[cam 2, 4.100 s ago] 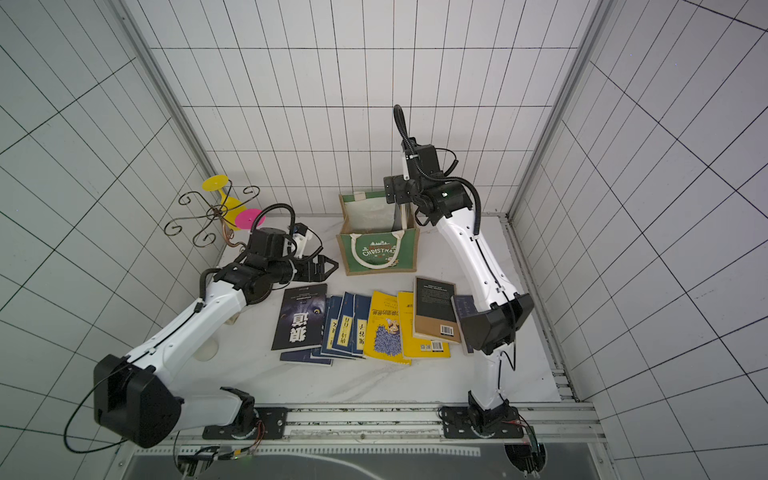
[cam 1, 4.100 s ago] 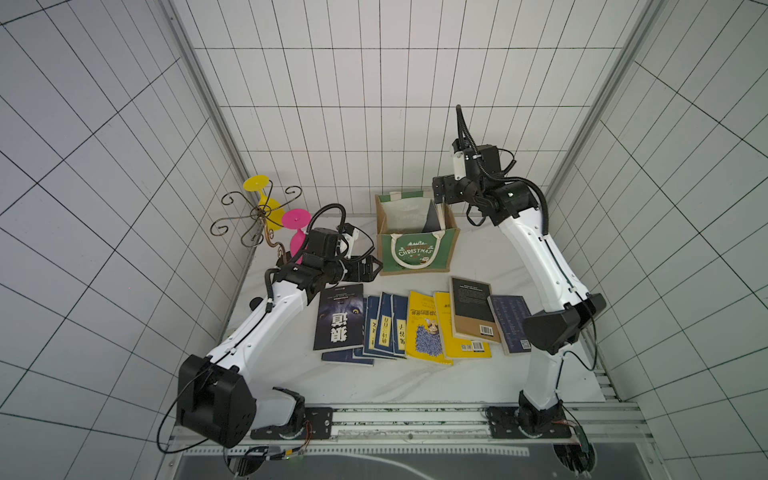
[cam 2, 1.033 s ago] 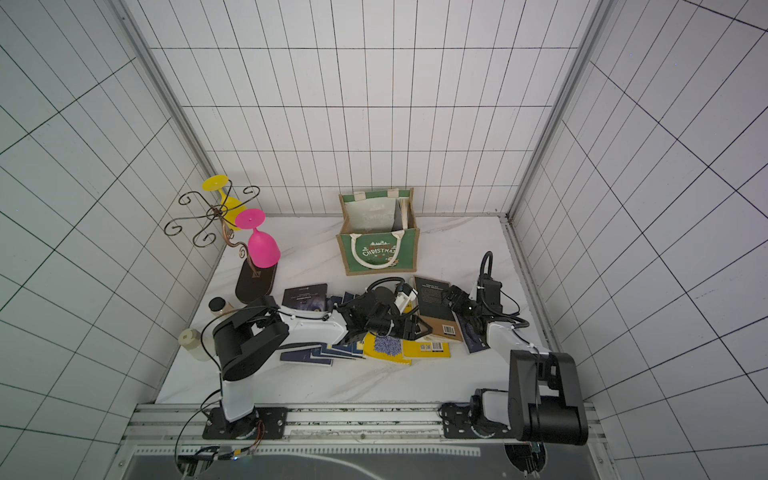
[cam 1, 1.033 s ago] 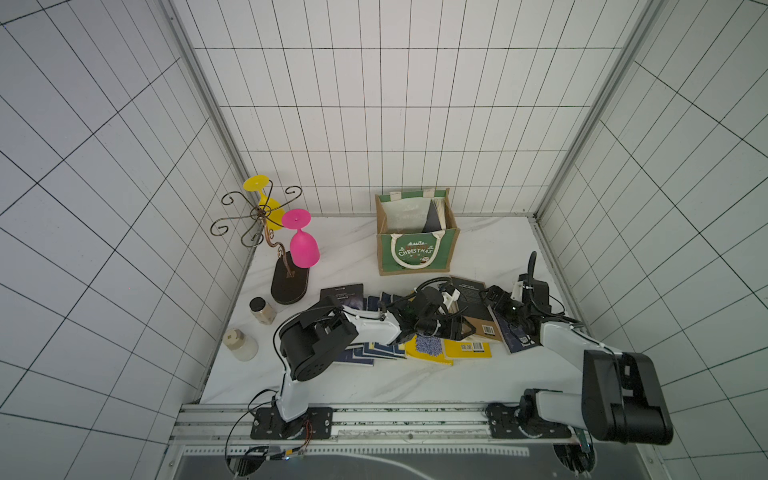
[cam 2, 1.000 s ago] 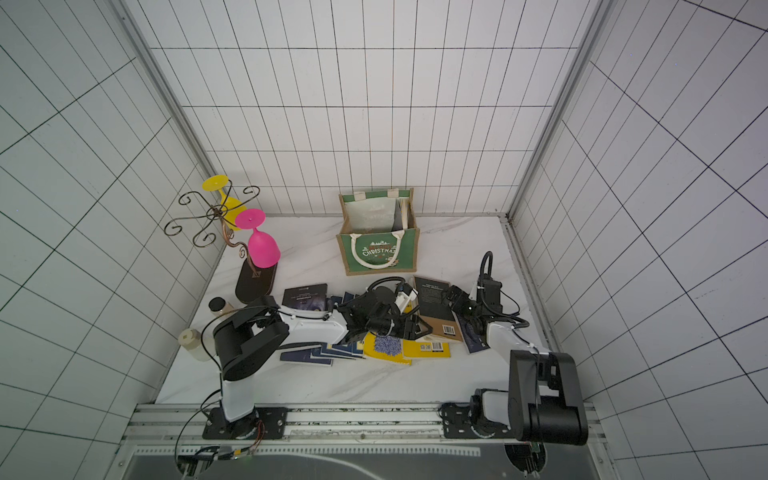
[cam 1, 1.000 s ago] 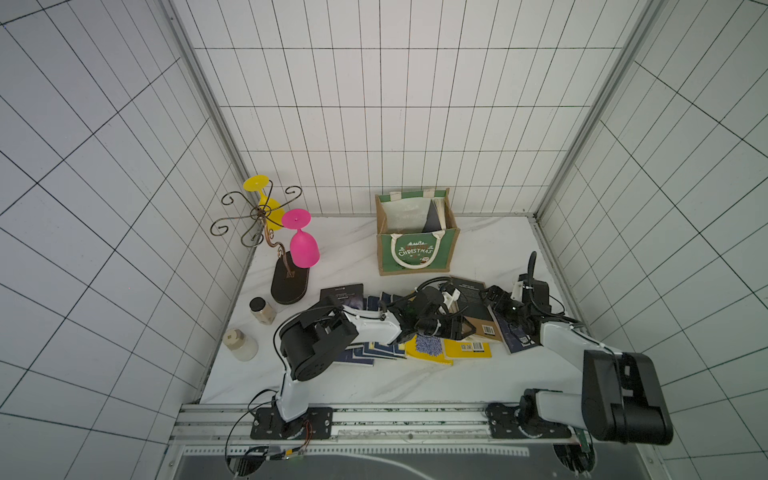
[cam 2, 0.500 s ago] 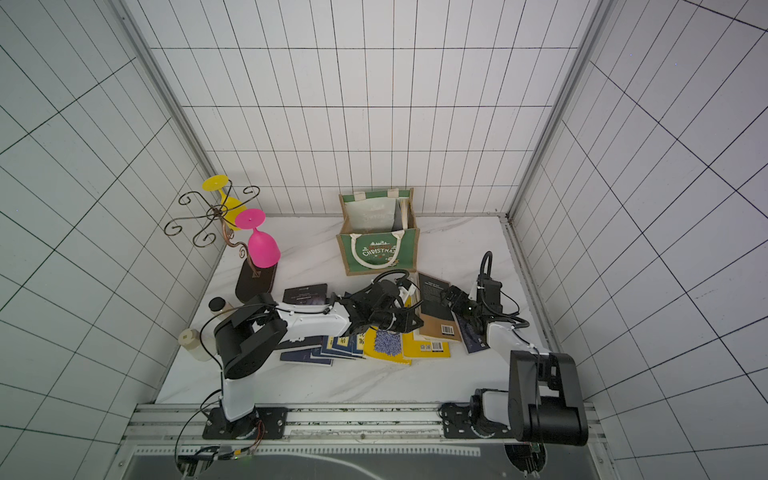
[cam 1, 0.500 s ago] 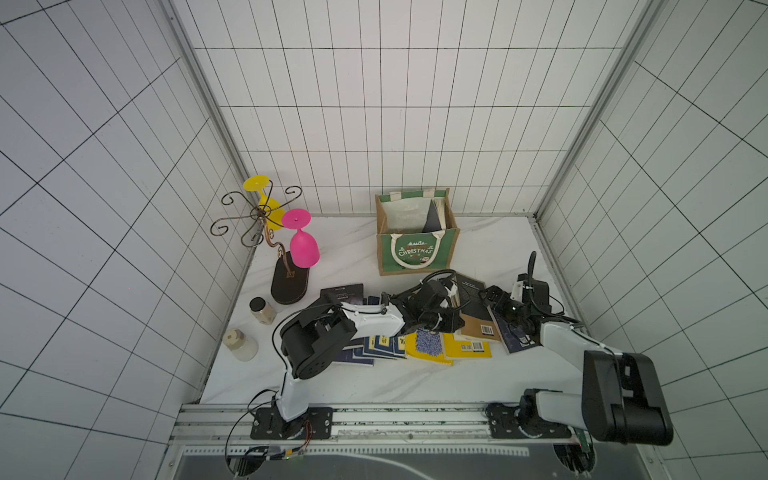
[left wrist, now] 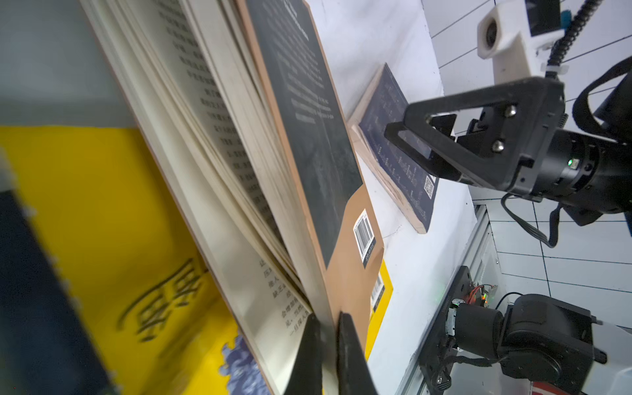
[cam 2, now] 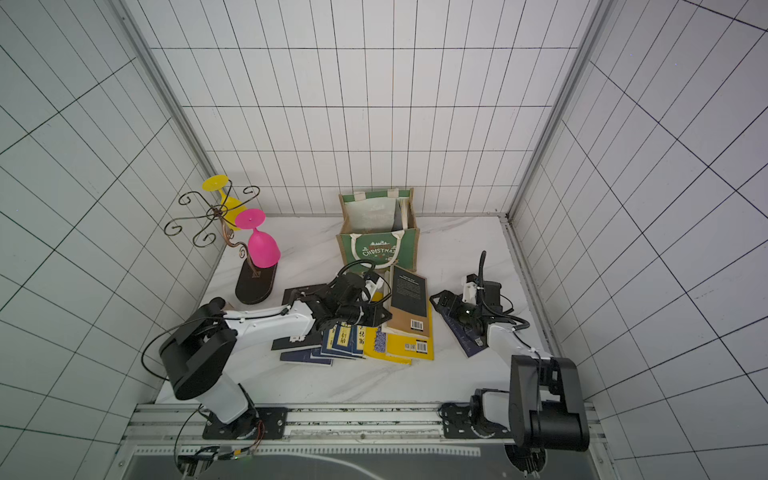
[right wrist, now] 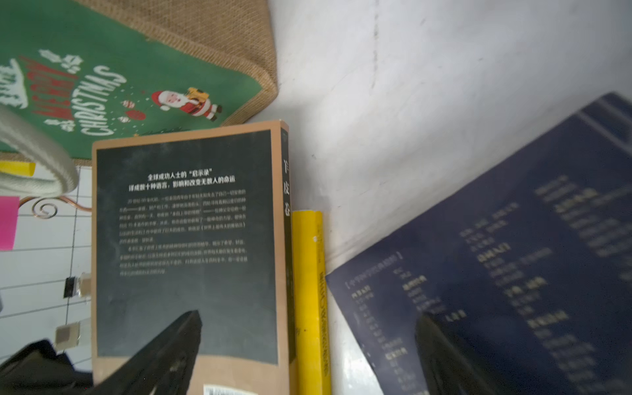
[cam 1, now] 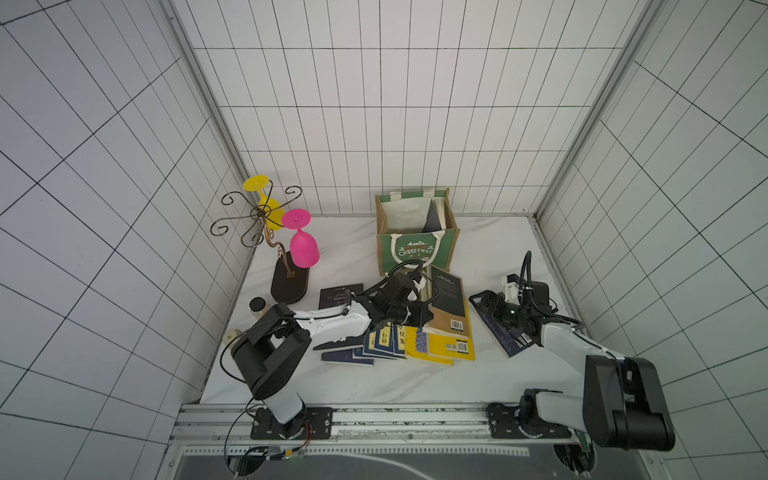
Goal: Put the books into the canvas bag
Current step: Pick up the book from the book.
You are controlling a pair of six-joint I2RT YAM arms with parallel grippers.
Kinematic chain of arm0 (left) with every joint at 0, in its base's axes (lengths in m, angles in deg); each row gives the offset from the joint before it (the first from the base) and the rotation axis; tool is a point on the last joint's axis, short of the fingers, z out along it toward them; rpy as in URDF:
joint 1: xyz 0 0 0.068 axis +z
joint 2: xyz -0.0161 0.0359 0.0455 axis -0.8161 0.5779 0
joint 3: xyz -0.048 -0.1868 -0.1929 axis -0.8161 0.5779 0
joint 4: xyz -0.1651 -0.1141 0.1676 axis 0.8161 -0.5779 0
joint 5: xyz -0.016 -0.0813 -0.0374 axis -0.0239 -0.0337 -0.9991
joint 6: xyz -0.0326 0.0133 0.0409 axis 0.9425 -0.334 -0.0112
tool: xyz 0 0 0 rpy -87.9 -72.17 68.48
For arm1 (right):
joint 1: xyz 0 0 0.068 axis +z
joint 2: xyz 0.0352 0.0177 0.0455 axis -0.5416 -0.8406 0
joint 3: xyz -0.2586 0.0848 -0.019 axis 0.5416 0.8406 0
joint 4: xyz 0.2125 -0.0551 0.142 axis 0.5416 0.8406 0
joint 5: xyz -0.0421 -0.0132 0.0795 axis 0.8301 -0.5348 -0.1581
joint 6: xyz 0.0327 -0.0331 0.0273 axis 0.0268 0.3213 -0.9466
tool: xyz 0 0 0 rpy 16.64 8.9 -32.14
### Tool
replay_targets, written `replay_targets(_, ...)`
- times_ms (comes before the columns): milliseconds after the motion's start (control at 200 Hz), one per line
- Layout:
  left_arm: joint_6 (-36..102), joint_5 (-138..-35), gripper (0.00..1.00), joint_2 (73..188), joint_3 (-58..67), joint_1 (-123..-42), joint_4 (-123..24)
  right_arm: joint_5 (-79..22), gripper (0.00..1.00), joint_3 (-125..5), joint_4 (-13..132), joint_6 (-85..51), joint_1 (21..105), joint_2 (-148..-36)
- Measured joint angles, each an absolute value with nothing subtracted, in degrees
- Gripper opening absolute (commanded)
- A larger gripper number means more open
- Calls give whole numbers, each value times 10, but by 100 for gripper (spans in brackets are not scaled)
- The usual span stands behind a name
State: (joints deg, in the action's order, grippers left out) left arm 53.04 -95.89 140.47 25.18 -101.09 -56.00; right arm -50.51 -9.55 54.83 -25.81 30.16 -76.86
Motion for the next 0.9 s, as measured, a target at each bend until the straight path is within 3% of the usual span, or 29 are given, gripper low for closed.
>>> replay_targets(285,496,-992,0,1377,296,-993,-550,-600,98,-96,493,-254,330,-779)
replay_targets(505,473,-1021,0,1369,317,-993,-537,-622,98,-96,455,-252,382,-826)
replay_targets(900,442,-1025,0,1355,353,-993,-508,-657,98,-131,332,-254,384,-941)
